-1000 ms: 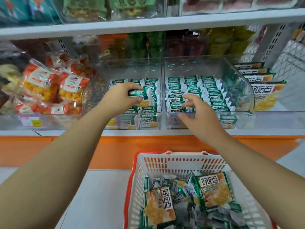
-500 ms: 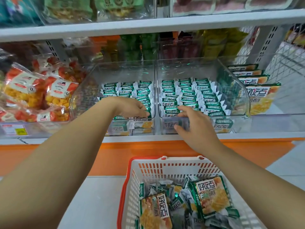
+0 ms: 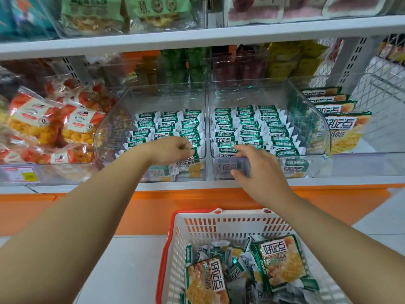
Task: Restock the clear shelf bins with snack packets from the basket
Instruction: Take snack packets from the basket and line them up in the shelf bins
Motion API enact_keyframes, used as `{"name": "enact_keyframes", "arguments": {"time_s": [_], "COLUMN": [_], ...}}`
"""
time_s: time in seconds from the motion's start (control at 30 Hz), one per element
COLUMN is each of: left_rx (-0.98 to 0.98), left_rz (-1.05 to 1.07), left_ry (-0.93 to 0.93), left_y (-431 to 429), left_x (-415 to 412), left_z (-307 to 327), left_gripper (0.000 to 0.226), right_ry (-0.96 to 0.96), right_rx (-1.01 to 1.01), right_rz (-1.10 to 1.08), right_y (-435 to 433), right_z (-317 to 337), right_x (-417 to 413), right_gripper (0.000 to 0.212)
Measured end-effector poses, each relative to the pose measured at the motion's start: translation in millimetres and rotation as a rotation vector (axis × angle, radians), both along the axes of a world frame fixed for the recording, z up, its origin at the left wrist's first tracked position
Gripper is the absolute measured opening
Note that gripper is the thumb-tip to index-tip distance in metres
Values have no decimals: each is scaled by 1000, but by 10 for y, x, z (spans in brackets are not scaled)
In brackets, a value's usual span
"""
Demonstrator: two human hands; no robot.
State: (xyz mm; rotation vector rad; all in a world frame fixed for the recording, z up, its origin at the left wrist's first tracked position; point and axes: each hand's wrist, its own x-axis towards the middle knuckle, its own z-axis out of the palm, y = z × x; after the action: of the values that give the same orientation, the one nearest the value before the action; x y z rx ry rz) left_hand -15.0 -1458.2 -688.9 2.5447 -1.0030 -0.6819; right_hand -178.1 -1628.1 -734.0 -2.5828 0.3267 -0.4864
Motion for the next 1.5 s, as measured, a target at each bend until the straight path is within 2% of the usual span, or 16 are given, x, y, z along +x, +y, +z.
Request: {"name": "enact_keyframes", "arguments": {"time_s": [0.2,0.33,0.5,0.6,0.7,0.83,0.97,1.17,1.43,1.5], "left_rx": [-50,33,-31,-35,-25,-90,-45,55,234,243], "left_rz": [34,45,67,52,60,-38,-98,-74,-151,-158], "left_ry": [13,-30,-62,-172,-390,-528,-465,-407,-385,-372], "left_y": [31,-53,-102,-102,-45,143,273,172,72,66], "left_x": [39,78,112,73,-24,-210,-300,-319,-260,-278], "left_z": [-33,-14,-48,-48,-30,-96,-181,-149,-82,-83], "left_gripper": [20,24,8,6,11,32,37,43,31,17], "right_ry": [14,18,24,26,26,19,25,29,38,46], "right_rx": [-6,-10,-21,-26,-32,-34,-51,-80,-98,-101], "right_rz": [4,20,28,29,33,43,28,19,23,34], "right_y": [12,8,-1,-6,-15,-10,16,40,49,32], "right_z": [13,21,26,26,31,40,54,37,39,37], "right_x": [-7,-24,-25,-23,-24,-36,-35,-26,-31,-49], "right_gripper": [53,51,51,51,51,52,51,50,49,49]}}
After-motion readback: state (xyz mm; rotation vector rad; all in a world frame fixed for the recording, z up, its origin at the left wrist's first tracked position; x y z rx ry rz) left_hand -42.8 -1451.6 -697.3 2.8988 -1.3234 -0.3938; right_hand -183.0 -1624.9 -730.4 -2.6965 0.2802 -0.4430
